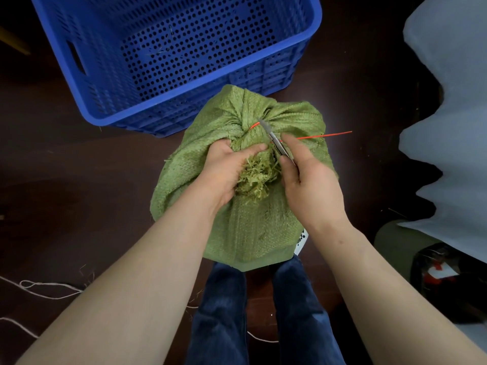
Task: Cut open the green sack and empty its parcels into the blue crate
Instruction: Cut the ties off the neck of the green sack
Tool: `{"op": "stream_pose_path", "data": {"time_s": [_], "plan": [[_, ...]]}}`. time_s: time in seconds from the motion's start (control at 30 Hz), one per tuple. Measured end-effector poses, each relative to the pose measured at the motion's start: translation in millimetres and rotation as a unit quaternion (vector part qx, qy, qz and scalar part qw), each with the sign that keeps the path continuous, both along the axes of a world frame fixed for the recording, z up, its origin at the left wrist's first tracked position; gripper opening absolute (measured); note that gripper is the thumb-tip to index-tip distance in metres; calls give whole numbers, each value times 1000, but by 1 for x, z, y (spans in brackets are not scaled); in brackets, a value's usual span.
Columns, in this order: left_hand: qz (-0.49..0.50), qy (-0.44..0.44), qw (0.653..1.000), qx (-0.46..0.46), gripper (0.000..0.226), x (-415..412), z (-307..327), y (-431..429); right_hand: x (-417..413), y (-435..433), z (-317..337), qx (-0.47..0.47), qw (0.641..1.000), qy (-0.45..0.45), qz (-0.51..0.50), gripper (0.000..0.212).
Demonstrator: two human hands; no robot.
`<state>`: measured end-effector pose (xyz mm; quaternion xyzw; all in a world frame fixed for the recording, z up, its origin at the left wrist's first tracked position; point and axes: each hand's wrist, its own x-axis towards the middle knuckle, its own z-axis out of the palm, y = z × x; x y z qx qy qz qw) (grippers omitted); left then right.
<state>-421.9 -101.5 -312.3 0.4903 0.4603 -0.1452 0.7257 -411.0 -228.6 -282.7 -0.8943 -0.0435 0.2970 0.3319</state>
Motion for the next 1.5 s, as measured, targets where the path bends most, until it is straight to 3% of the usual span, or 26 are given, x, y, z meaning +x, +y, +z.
{"op": "stream_pose_path", "data": {"time_s": [0.33, 1.5], "plan": [[-5, 14, 1000, 6, 17, 5, -5, 0, 4, 1, -7, -144, 984, -50, 89, 47], [2, 0, 1000, 3, 13, 14, -20, 1, 15, 15, -26, -111, 991, -46, 63, 45]]}}
